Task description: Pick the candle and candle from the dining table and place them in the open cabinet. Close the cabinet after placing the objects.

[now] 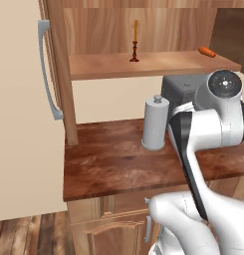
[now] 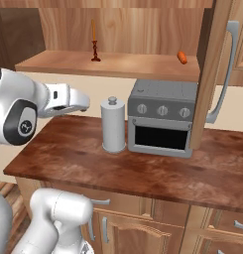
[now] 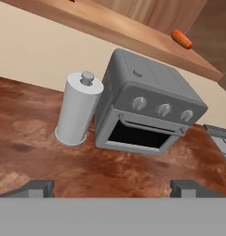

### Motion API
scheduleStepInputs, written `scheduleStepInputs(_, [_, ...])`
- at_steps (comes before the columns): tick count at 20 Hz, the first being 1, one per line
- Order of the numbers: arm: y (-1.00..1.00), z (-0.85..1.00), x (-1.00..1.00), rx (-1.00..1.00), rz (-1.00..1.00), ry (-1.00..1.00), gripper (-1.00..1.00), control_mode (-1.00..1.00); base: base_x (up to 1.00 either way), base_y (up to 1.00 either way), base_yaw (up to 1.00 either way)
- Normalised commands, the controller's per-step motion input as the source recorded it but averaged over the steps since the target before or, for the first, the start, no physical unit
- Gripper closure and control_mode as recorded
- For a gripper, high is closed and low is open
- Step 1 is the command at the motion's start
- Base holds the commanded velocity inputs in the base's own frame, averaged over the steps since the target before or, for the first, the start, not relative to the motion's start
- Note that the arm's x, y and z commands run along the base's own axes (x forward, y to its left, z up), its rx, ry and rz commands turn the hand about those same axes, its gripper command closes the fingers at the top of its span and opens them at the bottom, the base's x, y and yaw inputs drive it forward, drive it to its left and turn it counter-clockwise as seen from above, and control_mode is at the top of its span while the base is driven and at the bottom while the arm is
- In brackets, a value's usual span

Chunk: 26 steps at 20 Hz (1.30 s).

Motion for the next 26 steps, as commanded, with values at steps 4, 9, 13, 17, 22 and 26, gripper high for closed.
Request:
scheduleStepInputs(4, [0.0, -0.05, -0.13, 0.0, 0.0, 0.01, -1.0, -1.0, 0.0, 0.0, 0.0])
scheduleStepInputs(9, [0.0, -0.12, -0.65, 0.0, -0.06, 0.0, -1.0, -1.0, 0.0, 0.0, 0.0])
scheduleStepInputs(13, [-0.01, -0.16, -0.68, 0.0, -0.06, 0.0, -1.0, -1.0, 0.0, 0.0, 0.0])
scheduleStepInputs(17, [0.0, -0.06, -0.17, 0.0, -0.01, 0.0, -1.0, 1.0, -0.44, 0.0, -0.08])
scheduleStepInputs(22, [0.0, 0.0, 0.0, 0.0, 0.0, 0.0, -1.0, 1.0, -0.45, 0.0, -0.31])
scheduleStepInputs(26, [0.0, 0.0, 0.0, 0.0, 0.0, 0.0, -1.0, 1.0, -0.49, 0.0, -0.43])
